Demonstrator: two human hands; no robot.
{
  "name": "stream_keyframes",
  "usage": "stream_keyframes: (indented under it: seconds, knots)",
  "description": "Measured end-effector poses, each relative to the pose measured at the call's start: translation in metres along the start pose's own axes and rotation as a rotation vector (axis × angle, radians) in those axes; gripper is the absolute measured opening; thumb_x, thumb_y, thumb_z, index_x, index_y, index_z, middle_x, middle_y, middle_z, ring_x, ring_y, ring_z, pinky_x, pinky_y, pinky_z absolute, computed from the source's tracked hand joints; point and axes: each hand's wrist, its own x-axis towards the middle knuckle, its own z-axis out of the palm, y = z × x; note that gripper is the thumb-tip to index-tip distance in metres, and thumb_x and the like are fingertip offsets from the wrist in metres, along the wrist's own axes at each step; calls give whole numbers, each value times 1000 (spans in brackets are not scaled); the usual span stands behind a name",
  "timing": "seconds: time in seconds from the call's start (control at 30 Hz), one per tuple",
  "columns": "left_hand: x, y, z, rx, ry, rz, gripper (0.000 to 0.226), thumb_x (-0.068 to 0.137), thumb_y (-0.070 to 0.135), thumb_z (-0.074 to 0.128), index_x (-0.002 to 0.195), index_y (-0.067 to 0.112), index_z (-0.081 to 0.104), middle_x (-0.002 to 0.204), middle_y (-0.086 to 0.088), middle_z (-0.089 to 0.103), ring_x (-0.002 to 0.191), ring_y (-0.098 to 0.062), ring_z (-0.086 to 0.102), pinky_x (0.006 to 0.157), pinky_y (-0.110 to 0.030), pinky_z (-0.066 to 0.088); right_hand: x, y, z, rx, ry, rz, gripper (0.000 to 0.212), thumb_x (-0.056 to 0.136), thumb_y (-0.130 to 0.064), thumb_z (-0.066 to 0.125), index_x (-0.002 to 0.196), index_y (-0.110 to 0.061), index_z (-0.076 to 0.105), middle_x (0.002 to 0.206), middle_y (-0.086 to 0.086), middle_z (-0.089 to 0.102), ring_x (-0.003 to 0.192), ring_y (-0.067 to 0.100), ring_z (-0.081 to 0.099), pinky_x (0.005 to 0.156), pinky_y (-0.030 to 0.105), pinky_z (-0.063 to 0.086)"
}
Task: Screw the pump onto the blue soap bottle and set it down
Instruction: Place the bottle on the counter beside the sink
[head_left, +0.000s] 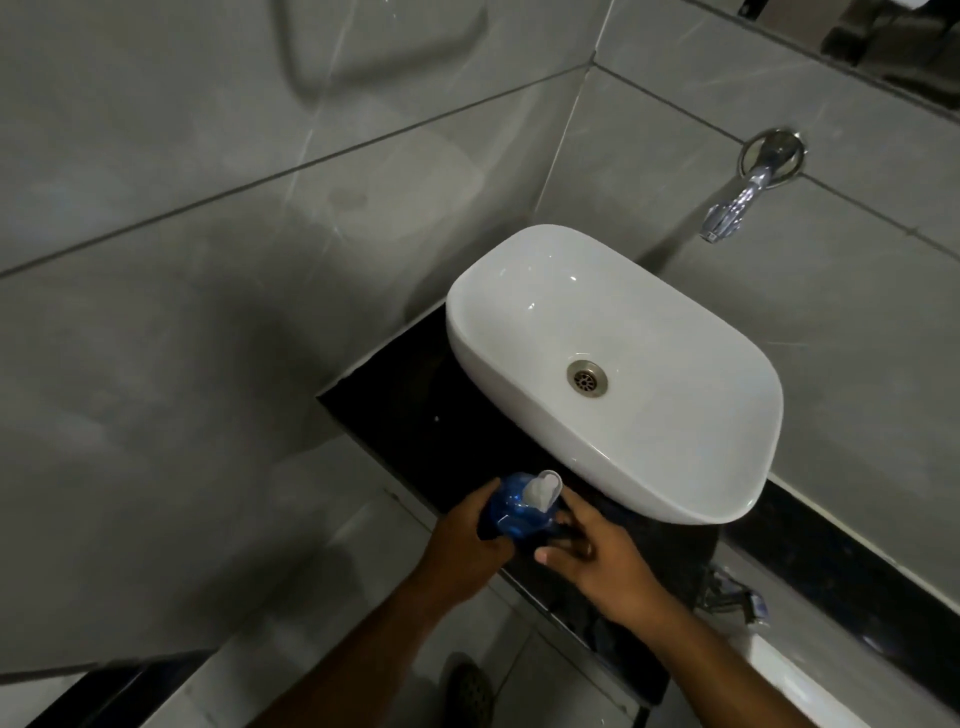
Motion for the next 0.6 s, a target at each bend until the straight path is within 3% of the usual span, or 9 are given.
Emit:
stream_keyframes:
  seconds: [0.07, 0.17, 0.23, 0.37, 0.47, 0.6]
  knots:
    - [0, 2, 3, -41, -9, -31, 66, 75, 1, 63, 114, 52, 49, 117, 16, 60, 114, -8, 57, 86, -12, 46, 8, 0, 12, 14, 121, -46, 69, 78, 0, 78, 129, -37, 49, 112, -1, 70, 95, 6, 70, 83, 19, 56]
    - [-1, 8, -2, -105, 19, -41, 70, 73, 9, 59, 139, 24, 43, 131, 2, 56, 121, -13, 53, 101, -27, 44, 19, -10, 25, -17, 198, -78, 57, 75, -6, 82, 108, -43, 53, 98, -10, 71, 87, -1, 70, 78, 13, 55]
    - [4, 12, -14, -135, 83, -61, 68, 69, 10, 56, 136, 19, 47, 130, -2, 58, 119, -16, 55, 100, -31, 45, 29, -17, 35, -13, 189, -87, 50, 74, -14, 84, 108, -37, 55, 97, -9, 71, 88, -2, 69, 78, 15, 57]
    - [26, 14, -58, -169, 332, -98, 42, 66, 12, 55, 102, 31, 62, 109, -5, 69, 104, -21, 64, 89, -31, 50, 70, -43, 64, -7, 205, -83, 45, 74, -27, 85, 108, -27, 55, 94, -7, 69, 83, 1, 66, 72, 19, 56]
    - [44, 19, -94, -137, 355, -97, 41, 79, -1, 57, 114, 19, 65, 115, -7, 68, 107, -21, 63, 92, -32, 50, 106, -66, 83, -24, 203, -101, 45, 73, -35, 83, 106, -25, 53, 93, -3, 68, 83, 9, 66, 76, 35, 58]
    - [69, 27, -135, -63, 386, -97, 55, 72, 12, 52, 126, 23, 60, 120, 0, 67, 109, -16, 62, 96, -34, 50, 148, -97, 102, -36, 180, -151, 45, 77, -33, 79, 109, -17, 53, 96, 1, 68, 87, 15, 65, 74, 32, 52]
